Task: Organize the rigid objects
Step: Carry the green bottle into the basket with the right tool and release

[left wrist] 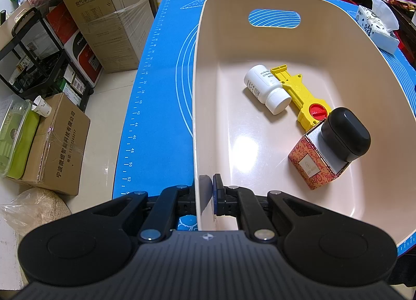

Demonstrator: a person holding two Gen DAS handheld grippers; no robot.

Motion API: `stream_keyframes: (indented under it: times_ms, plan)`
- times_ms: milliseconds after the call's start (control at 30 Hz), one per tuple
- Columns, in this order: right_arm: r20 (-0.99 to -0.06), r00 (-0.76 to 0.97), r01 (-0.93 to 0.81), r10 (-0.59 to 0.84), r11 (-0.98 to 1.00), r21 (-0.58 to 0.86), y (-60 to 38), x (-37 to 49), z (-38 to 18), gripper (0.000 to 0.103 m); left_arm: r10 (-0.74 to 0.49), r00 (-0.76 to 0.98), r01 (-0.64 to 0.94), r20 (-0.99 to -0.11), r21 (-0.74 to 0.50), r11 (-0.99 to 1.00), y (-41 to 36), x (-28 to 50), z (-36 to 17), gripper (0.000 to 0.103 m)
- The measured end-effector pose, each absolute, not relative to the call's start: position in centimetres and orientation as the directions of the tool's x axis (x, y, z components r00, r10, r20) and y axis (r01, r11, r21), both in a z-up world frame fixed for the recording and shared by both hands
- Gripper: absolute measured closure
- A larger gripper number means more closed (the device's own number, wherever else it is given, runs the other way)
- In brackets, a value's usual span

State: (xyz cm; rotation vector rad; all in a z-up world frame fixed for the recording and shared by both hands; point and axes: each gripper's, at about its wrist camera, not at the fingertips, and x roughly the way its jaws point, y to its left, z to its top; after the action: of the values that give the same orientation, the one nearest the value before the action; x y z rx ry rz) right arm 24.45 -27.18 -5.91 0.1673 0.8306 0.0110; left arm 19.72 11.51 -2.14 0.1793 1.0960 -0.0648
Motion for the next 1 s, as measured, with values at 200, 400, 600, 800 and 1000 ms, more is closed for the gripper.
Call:
stream_keyframes:
  times_ms: [200, 400, 600, 800, 1000]
  plan:
    - [-0.672, 0.731, -0.055, 0.122, 0.991, 0.120, -23.8, 24.3, -1.6, 0.024, 0.037, 0.457, 0.140, -0.889, 0.113, 0.984, 11.5, 19.7, -2.1, 0.093]
    - [-0.616, 0.762, -0.161, 0.201, 0.980, 0.121, -19.7, 25.1, 2.0, 0.024, 0.037, 0.457, 0.141, -0.889, 0.113, 0.984, 11.5, 19.7, -2.2, 0.093]
    - [-0.595, 0.760, -0.259, 0.262, 0.961, 0.092, -14.2, 26.8, 3.4, 0.024, 0.031, 0.457, 0.140, -0.889, 0.106, 0.984, 11.6, 19.8, -2.1, 0.094]
    - [-0.621, 0.713, -0.376, 0.325, 0.925, 0.052, -8.1, 27.4, 2.8, 0.024, 0.026, 0.458, 0.142, -0.889, 0.102, 0.985, 11.7, 19.8, -2.2, 0.094]
    - [-0.685, 0.656, -0.431, 0.318, 0.902, 0.006, -3.5, 27.9, 0.9, 0.024, 0.025, 0.457, 0.140, -0.889, 0.100, 0.985, 11.7, 19.8, -2.3, 0.094]
